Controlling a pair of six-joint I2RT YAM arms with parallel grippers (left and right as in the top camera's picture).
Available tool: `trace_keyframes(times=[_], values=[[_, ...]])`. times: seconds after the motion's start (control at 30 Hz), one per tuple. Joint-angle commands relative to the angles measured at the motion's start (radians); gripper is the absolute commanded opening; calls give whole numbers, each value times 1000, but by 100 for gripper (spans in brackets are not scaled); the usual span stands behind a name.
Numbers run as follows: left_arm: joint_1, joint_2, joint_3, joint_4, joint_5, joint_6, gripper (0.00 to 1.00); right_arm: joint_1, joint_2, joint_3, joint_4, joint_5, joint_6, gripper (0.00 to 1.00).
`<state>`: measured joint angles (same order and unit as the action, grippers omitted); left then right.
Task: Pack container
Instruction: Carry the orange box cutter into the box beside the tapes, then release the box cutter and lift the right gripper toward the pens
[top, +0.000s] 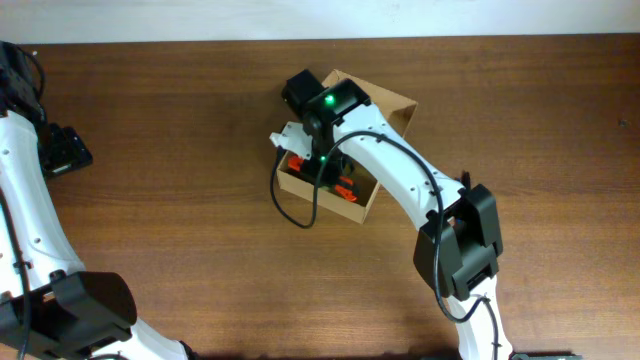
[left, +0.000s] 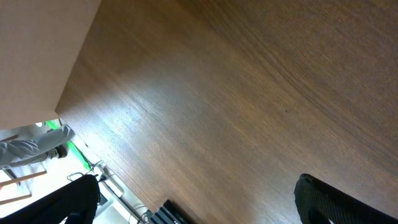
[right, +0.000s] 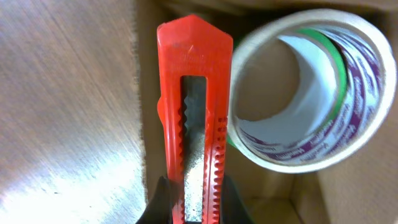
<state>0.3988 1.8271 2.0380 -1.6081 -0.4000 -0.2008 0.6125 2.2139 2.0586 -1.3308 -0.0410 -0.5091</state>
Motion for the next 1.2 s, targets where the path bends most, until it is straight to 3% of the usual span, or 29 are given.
trace_keyframes(times=[0.0,0.47,0.6,0.7,0.9,1.17], values=[[3,11,-3,0,1,12,100,24,26,6,2,-35,-11,4],[3,11,-3,-1,1,12,100,24,72,6,2,-53,-8,4],[3,11,-3,-1,1,12,100,24,72,6,-2,-53,-7,28],[3,11,-3,-1,1,12,100,24,63,7,-8,-53,-7,41],[3,11,-3,0,1,12,100,24,-32,73,-68,-49,23,45],[3,11,-3,-1,1,12,100,24,-304,201,-154,145,153,47]])
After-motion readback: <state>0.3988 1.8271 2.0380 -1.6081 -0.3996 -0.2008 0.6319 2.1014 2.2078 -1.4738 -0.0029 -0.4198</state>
